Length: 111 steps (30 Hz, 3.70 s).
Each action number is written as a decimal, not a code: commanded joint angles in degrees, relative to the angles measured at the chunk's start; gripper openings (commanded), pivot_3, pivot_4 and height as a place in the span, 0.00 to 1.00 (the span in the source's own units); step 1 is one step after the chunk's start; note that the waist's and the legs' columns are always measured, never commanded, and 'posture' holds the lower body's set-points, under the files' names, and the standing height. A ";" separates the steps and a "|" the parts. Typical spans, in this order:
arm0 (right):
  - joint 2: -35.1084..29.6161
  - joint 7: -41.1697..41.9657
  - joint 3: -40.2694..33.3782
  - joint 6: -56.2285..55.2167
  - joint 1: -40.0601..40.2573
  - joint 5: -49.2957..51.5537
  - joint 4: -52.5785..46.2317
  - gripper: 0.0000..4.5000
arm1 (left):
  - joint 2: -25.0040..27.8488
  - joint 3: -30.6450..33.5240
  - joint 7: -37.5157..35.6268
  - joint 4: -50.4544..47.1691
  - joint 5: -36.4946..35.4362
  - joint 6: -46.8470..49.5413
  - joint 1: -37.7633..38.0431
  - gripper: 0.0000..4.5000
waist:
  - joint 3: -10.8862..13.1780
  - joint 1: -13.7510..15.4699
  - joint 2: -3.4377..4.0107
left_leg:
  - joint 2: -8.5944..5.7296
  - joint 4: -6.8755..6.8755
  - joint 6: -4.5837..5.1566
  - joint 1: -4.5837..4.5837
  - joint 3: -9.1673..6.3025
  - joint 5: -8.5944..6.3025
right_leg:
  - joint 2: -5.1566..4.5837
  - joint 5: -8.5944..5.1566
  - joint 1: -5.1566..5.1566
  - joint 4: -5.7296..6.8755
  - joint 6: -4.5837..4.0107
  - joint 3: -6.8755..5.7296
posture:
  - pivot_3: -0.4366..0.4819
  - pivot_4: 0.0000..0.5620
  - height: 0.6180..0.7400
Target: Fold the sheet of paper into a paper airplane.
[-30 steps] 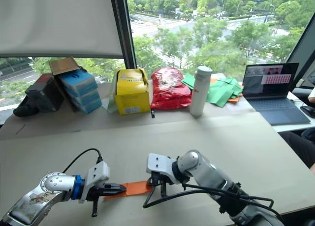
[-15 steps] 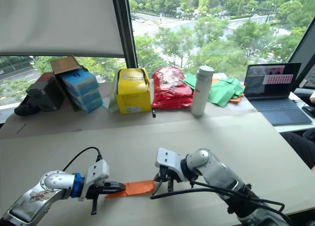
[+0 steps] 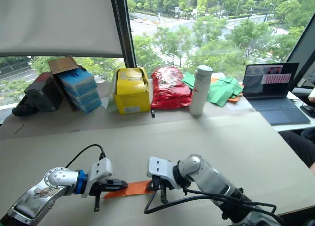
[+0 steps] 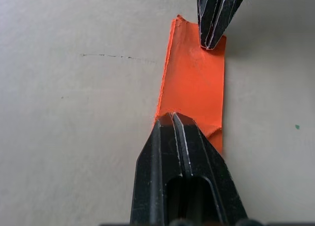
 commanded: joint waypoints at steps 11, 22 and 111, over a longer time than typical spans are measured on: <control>-0.84 0.08 1.97 2.45 0.32 -2.48 2.28 0.01 | -1.62 -6.53 -0.84 6.59 7.65 -4.35 -2.67 0.00 | -0.03 0.05 0.02 | 0.01 0.00 0.18 0.14 -0.01 0.05 | 0.00 -0.01 0.18 -0.01 0.02 0.00 | 0.48 0.27 0.98; -0.81 -0.02 2.12 2.50 0.18 -2.50 2.37 0.01 | 3.87 -1.86 -1.87 7.22 7.26 -6.58 4.01 0.00 | -0.06 -0.66 0.05 | 0.05 -0.03 0.20 0.19 0.00 0.06 | 0.03 -0.02 0.19 0.00 0.03 0.01 | 0.48 0.27 0.98; 9.98 -1.17 -1.48 -3.60 -10.83 3.66 6.12 1.00 | 9.66 33.65 0.80 -18.58 -30.79 19.75 19.62 1.00 | 0.31 -1.36 -0.34 | 0.13 0.14 -0.50 -1.02 0.33 0.41 | 0.06 0.33 -1.46 0.68 -0.55 0.04 | 0.48 0.27 0.98</control>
